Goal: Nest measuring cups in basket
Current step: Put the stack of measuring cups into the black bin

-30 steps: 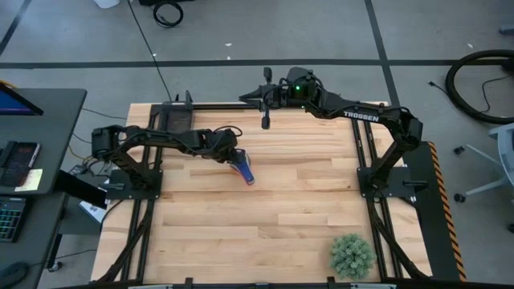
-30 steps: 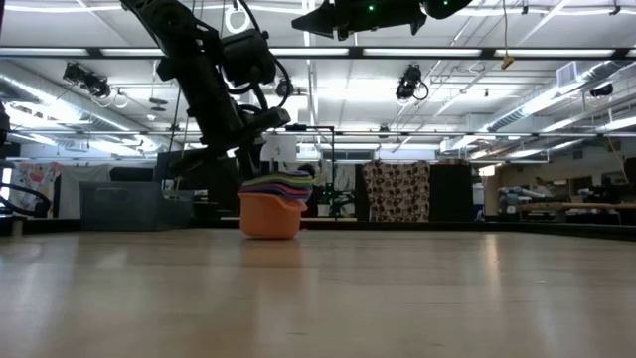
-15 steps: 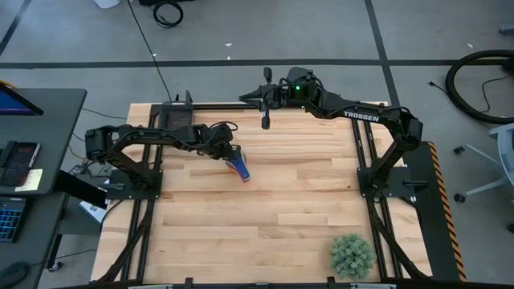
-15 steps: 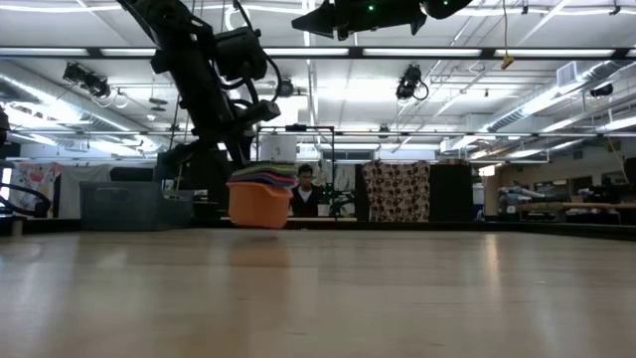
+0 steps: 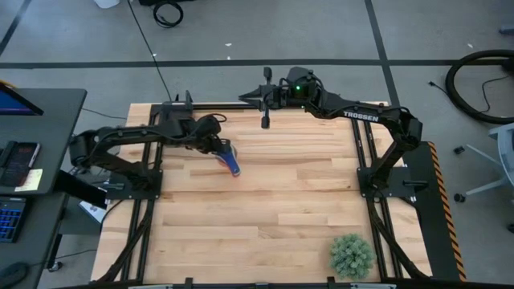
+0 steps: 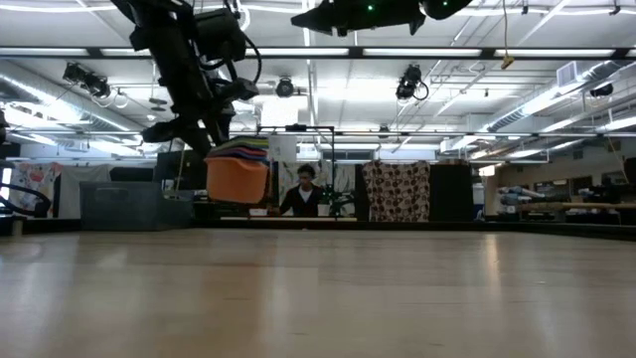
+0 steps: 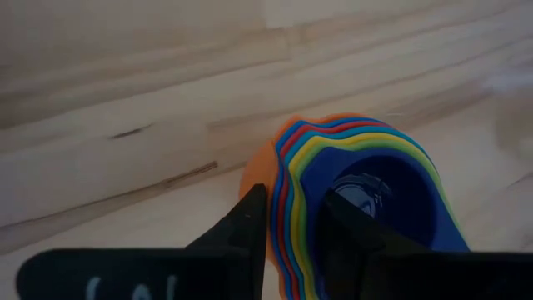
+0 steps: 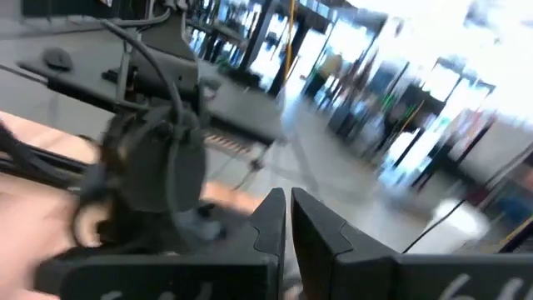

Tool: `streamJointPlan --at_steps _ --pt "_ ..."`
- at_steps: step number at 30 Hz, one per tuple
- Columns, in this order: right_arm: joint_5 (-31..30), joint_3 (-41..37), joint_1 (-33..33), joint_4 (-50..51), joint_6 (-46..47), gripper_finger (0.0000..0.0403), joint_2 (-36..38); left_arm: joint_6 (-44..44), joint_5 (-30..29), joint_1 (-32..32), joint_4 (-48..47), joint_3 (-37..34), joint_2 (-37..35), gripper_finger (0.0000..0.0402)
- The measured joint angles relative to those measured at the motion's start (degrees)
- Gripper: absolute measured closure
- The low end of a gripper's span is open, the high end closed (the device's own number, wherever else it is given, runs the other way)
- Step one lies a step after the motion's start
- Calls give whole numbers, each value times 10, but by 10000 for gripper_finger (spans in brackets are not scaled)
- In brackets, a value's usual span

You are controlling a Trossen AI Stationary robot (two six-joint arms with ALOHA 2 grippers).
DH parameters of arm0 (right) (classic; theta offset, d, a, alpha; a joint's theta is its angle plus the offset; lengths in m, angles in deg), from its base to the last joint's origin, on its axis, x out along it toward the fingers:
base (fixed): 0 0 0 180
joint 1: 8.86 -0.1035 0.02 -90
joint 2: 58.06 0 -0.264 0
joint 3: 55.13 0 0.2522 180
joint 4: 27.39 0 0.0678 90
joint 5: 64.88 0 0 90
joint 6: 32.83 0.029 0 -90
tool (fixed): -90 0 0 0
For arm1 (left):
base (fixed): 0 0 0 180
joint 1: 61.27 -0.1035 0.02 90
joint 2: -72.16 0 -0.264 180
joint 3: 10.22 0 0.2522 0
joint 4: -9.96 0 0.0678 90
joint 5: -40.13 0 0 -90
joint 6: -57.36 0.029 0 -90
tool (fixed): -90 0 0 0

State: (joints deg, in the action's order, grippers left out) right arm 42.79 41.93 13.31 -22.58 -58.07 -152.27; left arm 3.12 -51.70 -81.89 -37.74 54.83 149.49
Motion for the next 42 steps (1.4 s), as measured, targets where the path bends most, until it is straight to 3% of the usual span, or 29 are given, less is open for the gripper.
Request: streamJointPlan --at_steps 4,14,21,28,33,42 --pt "0 0 0 -43 -88 373 -1 9 0 -5 -22 0 -21 320" --pt "0 0 0 -69 -85 373 -3 10 -10 -8 -53 -1 -47 320" --pt "-6 0 2 -41 70 373 -3 25 -11 -10 -54 -1 -47 320" --pt "-16 0 21 81 182 373 -4 55 -11 -36 -94 17 -47 320" --pt "-16 0 24 145 206 373 -4 107 -30 -63 -167 67 -47 320" --pt "-11 0 16 148 212 373 -4 193 -30 -140 -241 123 -47 320"
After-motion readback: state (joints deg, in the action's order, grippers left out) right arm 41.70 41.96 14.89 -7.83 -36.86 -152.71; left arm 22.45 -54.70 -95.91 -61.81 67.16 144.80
